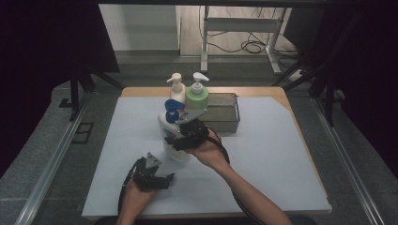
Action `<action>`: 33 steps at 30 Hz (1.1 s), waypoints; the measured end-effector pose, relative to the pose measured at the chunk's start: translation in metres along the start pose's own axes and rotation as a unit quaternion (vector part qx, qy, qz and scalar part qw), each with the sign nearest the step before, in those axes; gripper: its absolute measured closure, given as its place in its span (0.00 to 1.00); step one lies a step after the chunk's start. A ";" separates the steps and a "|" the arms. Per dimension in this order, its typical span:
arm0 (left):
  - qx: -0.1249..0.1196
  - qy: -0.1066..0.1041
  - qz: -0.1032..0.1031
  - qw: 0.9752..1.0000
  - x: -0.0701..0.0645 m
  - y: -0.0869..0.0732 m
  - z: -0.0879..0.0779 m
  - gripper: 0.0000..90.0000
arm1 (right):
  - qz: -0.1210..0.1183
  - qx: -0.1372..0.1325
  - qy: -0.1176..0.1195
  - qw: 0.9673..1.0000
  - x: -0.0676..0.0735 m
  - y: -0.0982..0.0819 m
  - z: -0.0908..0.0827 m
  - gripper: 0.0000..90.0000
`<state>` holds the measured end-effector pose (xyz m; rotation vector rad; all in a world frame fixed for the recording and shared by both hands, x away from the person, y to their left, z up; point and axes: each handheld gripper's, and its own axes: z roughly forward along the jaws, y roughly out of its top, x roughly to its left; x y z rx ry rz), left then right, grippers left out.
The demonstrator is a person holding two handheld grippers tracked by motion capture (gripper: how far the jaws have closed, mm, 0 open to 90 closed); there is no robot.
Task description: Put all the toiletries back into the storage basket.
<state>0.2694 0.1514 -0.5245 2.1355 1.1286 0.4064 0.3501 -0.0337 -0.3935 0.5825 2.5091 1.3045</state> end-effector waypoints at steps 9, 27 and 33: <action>0.000 0.000 0.000 1.000 0.000 0.000 0.000 0.14 | 0.012 0.004 -0.002 1.000 -0.010 -0.004 -0.017 0.41; 0.002 0.001 0.003 1.000 0.000 0.000 0.000 0.14 | 0.032 -0.004 -0.038 0.999 -0.039 -0.009 -0.062 0.41; 0.002 0.000 0.003 1.000 0.000 0.000 0.000 0.14 | 0.041 -0.005 -0.053 0.998 -0.049 -0.012 -0.076 0.41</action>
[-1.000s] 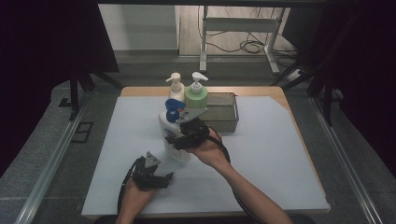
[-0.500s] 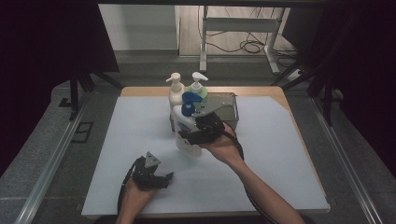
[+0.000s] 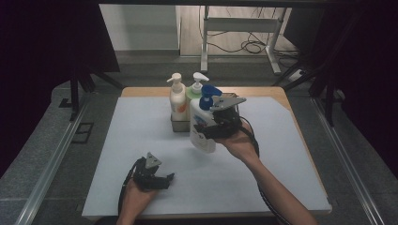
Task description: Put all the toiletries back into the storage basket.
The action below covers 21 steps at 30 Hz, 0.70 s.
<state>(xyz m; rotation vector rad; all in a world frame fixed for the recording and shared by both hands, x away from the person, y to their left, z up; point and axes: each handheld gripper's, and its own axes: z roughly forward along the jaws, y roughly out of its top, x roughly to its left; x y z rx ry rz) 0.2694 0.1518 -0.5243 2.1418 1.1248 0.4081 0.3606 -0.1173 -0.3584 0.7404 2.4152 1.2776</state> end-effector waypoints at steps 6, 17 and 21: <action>0.000 0.000 0.000 1.000 0.000 0.000 0.000 0.14 | 0.007 0.000 -0.019 1.000 -0.012 -0.002 -0.012 0.41; 0.000 0.000 0.000 1.000 0.000 0.000 0.000 0.14 | 0.018 0.004 -0.061 0.998 -0.033 -0.007 -0.030 0.41; 0.000 0.000 0.000 1.000 0.000 0.000 0.000 0.14 | 0.024 0.003 -0.070 0.997 -0.040 -0.008 -0.034 0.41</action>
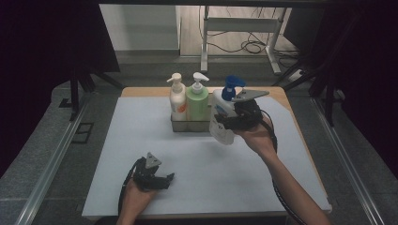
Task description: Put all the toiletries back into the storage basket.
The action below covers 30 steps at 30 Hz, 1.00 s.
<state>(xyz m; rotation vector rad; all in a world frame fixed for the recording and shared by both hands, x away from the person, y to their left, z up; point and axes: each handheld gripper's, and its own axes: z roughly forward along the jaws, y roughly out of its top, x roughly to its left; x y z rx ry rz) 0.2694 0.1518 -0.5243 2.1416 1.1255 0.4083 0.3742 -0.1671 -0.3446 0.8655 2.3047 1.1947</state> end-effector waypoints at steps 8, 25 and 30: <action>0.000 0.000 0.000 1.000 0.000 0.000 0.000 0.14 | 0.009 -0.003 -0.020 1.000 -0.014 0.002 -0.005 0.41; 0.000 0.000 0.000 1.000 0.000 0.000 0.000 0.14 | 0.022 -0.014 -0.052 0.998 -0.037 0.015 0.003 0.42; 0.000 0.000 0.000 1.000 0.000 0.000 0.000 0.14 | 0.027 -0.016 -0.057 0.998 -0.043 0.020 0.010 0.42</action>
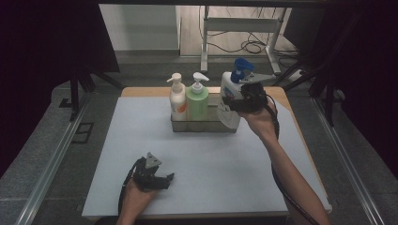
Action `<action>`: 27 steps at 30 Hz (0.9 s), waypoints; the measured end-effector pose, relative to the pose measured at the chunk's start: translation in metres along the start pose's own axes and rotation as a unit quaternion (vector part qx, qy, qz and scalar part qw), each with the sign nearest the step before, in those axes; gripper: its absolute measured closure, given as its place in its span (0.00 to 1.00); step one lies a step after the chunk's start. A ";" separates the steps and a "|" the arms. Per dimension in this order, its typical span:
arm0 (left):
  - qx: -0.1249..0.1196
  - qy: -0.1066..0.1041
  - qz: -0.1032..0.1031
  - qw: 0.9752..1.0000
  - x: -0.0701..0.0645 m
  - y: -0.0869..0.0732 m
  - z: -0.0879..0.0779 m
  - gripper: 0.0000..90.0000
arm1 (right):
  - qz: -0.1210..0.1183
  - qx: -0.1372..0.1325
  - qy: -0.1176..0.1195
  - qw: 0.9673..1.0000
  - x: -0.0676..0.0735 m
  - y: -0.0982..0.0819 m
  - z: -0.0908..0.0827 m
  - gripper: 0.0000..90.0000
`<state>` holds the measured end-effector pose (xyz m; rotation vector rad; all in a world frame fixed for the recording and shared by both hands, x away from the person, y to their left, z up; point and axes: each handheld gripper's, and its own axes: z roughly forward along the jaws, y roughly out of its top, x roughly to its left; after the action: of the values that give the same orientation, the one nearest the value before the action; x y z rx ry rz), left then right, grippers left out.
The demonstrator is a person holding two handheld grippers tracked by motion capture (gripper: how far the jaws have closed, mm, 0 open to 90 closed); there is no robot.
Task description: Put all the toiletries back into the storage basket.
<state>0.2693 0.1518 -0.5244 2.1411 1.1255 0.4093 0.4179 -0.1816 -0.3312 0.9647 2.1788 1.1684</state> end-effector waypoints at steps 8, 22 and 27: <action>0.000 0.000 -0.002 1.000 0.000 0.000 0.000 0.14 | 0.003 0.002 -0.010 1.000 -0.006 0.003 0.016 0.42; 0.001 0.000 0.001 1.000 0.000 0.000 0.000 0.14 | 0.006 0.000 -0.026 1.000 -0.010 0.011 0.038 0.42; 0.001 0.000 0.000 1.000 0.000 0.000 0.000 0.14 | 0.008 0.002 -0.028 1.000 -0.010 0.013 0.048 0.42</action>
<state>0.2694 0.1519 -0.5243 2.1422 1.1259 0.4081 0.4615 -0.1595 -0.3436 1.0054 2.1343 1.1305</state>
